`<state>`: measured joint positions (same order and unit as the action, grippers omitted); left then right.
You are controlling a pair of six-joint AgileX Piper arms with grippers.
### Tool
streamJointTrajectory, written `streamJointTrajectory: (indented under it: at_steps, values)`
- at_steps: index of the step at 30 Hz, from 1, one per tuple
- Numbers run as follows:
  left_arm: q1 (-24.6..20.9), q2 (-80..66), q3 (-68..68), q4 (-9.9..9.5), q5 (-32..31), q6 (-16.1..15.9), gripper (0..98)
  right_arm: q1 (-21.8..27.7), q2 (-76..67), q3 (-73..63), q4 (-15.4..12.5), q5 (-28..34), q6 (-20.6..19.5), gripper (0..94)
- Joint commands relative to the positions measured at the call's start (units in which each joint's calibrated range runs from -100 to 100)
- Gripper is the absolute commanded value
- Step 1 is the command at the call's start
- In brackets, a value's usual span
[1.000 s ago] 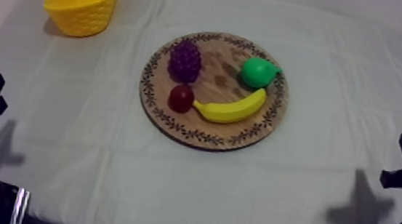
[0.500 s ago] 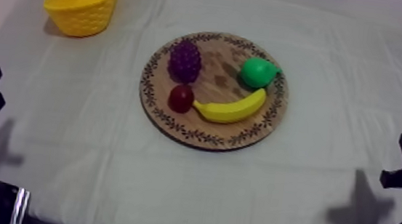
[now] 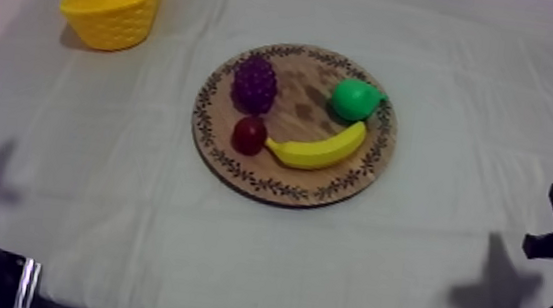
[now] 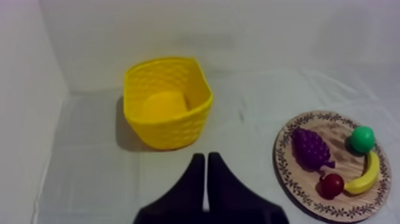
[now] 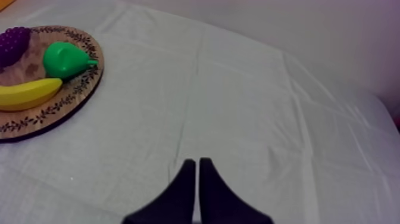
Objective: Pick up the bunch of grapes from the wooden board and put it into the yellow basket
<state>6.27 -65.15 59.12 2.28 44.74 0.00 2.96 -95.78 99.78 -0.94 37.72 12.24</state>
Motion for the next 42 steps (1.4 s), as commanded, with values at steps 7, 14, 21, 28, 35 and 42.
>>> streamJointTrajectory:
  at_steps: [7, 14, 21, 28, 35, 42]
  values:
    - [-0.26, 13.69, -12.57, 0.22, 1.28, -1.2, 0.0, 0.03, 0.02, -0.01, -0.01, 0.02, 0.09, 0.3]
    - [-0.23, 23.2, -19.36, 0.13, 1.35, -1.42, 0.0, 0.03, 0.02, -0.01, -0.01, 0.02, 0.09, 0.3]
    - [2.19, 32.67, -25.91, 0.05, 1.35, -1.28, 0.0, 0.03, 0.02, -0.01, -0.01, 0.02, 0.09, 0.3]
    - [4.61, 40.34, -31.89, -0.4, 2.88, -0.35, 0.0, 0.03, 0.02, -0.01, -0.01, 0.02, 0.09, 0.3]
    - [7.79, 47.87, -39.75, -2.48, 7.26, 1.83, 0.0, 0.03, 0.02, -0.01, -0.01, 0.02, 0.09, 0.3]
    - [12.0, 55.0, -47.12, -4.36, 10.22, 4.37, 0.0, 0.03, 0.02, -0.01, -0.01, 0.02, 0.09, 0.3]
